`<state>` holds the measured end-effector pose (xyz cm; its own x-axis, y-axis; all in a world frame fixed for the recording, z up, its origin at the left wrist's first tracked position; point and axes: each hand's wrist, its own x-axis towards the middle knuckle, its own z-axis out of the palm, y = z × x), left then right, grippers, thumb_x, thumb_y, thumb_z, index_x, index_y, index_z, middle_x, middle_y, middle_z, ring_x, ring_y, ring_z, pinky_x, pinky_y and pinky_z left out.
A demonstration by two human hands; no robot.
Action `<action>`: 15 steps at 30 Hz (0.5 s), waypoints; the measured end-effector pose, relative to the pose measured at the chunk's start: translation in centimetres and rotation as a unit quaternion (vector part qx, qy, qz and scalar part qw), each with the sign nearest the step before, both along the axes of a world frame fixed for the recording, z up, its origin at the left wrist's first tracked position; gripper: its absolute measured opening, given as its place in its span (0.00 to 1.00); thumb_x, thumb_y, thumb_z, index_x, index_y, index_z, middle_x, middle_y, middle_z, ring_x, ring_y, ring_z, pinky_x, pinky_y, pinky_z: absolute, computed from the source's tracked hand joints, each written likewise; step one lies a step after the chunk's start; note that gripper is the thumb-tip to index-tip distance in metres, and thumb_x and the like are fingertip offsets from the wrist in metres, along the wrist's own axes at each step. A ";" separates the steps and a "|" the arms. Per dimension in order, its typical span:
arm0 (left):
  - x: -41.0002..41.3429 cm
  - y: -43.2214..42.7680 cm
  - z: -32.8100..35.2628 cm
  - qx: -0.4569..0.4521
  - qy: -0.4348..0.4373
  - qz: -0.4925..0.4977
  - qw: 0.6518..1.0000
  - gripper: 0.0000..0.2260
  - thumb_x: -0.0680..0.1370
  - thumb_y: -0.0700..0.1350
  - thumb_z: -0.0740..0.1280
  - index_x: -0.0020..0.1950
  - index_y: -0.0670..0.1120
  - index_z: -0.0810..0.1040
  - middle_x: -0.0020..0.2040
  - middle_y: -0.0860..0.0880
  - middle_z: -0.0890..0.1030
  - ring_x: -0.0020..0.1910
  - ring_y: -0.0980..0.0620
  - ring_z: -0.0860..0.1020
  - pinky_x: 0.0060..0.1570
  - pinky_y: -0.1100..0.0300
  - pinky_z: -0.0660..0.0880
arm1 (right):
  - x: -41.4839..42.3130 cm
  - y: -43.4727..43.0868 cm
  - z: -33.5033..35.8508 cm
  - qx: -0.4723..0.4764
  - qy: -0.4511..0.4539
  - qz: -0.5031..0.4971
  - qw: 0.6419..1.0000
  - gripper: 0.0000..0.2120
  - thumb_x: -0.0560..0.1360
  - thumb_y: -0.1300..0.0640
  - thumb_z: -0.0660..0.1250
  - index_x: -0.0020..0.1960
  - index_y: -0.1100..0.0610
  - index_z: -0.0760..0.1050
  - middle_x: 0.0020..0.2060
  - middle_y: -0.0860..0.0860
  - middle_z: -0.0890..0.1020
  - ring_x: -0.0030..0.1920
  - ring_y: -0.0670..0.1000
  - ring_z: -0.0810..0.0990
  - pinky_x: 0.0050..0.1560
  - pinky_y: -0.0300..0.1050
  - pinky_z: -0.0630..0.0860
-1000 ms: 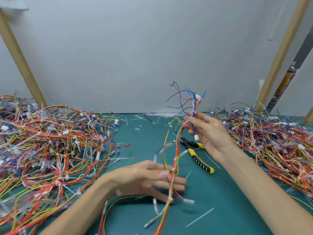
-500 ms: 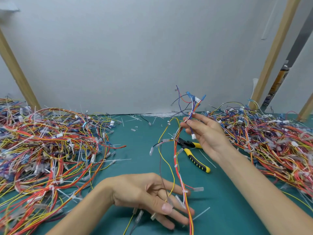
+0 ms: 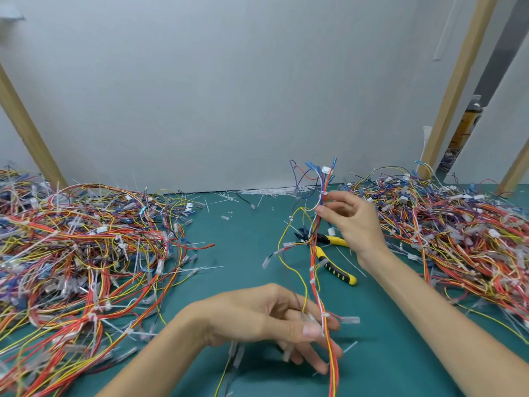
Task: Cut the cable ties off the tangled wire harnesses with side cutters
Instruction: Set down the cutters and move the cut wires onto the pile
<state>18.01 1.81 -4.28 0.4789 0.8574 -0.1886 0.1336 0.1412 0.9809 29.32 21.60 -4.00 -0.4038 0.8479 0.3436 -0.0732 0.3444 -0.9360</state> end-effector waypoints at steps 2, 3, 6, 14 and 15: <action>0.8 0.0 0.1 0.008 0.013 0.019 1.000 0.18 0.83 0.49 0.61 0.68 0.38 0.70 0.63 0.40 0.79 0.54 0.44 0.81 0.49 0.61 0.74 | 0.2 0.4 0.2 0.027 -0.013 -0.002 1.000 0.11 0.72 0.63 0.73 0.47 0.48 0.78 0.35 0.48 0.85 0.39 0.47 0.84 0.42 0.36 0.79; 1.2 0.1 0.1 0.015 0.018 0.028 0.999 0.18 0.83 0.50 0.61 0.67 0.40 0.71 0.63 0.41 0.80 0.53 0.45 0.81 0.47 0.62 0.74 | 0.2 0.5 0.2 0.021 -0.011 0.006 1.000 0.11 0.74 0.63 0.70 0.49 0.47 0.76 0.36 0.49 0.84 0.39 0.50 0.85 0.40 0.41 0.81; 2.6 0.4 -0.2 0.050 0.030 0.076 0.995 0.14 0.83 0.50 0.61 0.64 0.42 0.73 0.60 0.44 0.82 0.50 0.48 0.83 0.44 0.64 0.74 | -0.1 0.8 0.3 -0.036 0.002 0.034 0.999 0.10 0.80 0.62 0.63 0.54 0.48 0.71 0.39 0.55 0.81 0.36 0.58 0.85 0.31 0.50 0.81; 4.0 0.8 -1.4 0.247 0.173 0.222 0.927 0.18 0.81 0.52 0.63 0.71 0.52 0.72 0.54 0.60 0.84 0.46 0.62 0.83 0.52 0.65 0.76 | -1.4 3.3 3.5 -0.048 -0.040 -0.028 0.998 0.09 0.82 0.59 0.59 0.53 0.45 0.69 0.40 0.58 0.76 0.27 0.53 0.77 0.21 0.40 0.72; 3.8 0.8 -1.5 0.265 0.190 0.229 0.917 0.17 0.81 0.51 0.63 0.71 0.53 0.72 0.55 0.61 0.83 0.48 0.62 0.82 0.52 0.65 0.76 | -1.3 3.8 4.2 -0.041 -0.058 -0.041 0.997 0.09 0.82 0.59 0.59 0.53 0.45 0.69 0.41 0.58 0.78 0.28 0.54 0.77 0.20 0.39 0.70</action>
<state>21.80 2.60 -5.81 0.0310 0.9718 0.2338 0.5264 -0.2147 0.8227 27.98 25.40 0.16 -0.3644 0.9030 0.2276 0.0624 0.2676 -0.9615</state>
